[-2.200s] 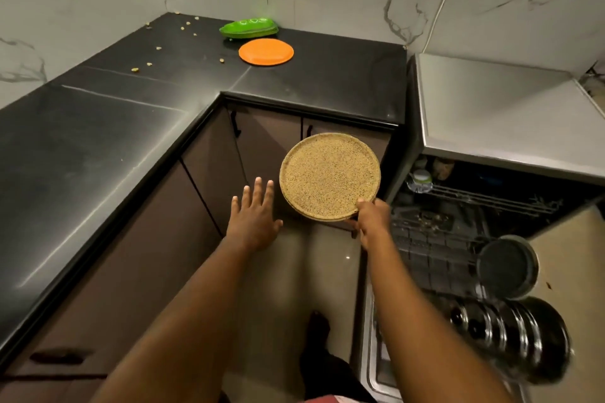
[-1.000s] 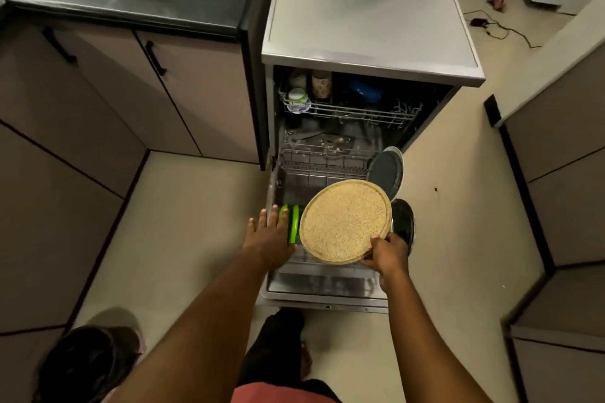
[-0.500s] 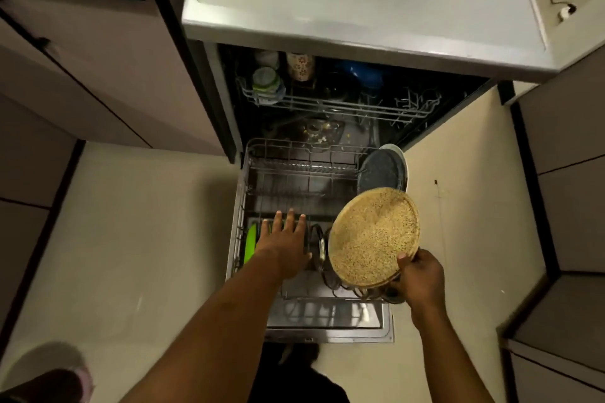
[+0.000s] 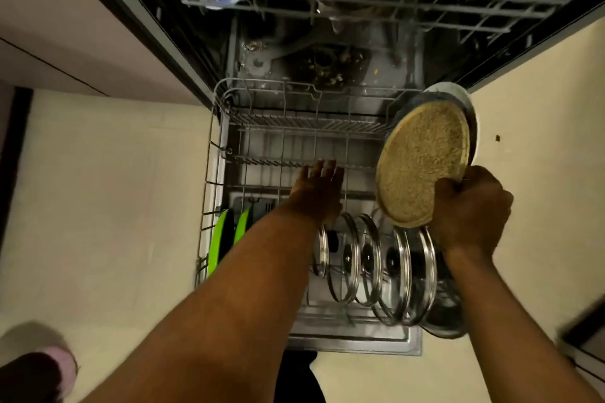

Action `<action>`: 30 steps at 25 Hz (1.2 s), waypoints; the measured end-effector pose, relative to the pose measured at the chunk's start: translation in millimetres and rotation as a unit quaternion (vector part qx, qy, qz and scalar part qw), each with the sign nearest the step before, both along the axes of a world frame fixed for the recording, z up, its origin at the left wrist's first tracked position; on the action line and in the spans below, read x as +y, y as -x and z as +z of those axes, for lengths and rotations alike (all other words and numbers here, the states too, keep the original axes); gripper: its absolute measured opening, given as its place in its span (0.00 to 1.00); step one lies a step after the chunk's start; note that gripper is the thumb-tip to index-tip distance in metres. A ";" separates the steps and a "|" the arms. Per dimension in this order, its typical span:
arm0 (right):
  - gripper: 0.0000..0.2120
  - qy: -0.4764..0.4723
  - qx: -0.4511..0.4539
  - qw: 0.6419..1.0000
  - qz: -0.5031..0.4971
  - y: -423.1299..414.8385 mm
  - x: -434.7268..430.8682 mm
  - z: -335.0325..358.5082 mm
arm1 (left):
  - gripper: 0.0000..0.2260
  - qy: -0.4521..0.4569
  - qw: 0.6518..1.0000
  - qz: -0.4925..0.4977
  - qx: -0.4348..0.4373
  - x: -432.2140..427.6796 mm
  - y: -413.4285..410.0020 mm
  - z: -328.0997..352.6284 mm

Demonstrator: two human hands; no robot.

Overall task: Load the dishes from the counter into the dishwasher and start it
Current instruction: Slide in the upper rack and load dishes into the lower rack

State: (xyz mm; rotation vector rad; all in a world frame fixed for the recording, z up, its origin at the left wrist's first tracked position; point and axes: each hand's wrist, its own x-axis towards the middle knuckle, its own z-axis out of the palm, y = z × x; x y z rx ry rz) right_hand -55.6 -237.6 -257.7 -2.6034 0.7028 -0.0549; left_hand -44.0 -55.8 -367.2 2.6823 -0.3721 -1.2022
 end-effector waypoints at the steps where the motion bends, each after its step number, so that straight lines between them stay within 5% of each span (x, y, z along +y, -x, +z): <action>1: 0.10 0.015 -0.006 1.000 0.006 -4.1 -0.2 -7.2 | 0.36 -0.001 1.000 -0.001 0.001 -3.8 -4.5 -11.8; 9: 0.11 0.078 -0.005 0.997 0.028 -34.4 -12.6 -32.2 | 0.39 -0.046 0.998 0.004 0.037 -20.9 -23.1 -62.6; 30: 0.12 0.103 0.040 0.992 0.059 -57.7 -13.5 -48.0 | 0.46 -0.082 0.994 -0.047 0.064 -22.7 -41.0 -60.3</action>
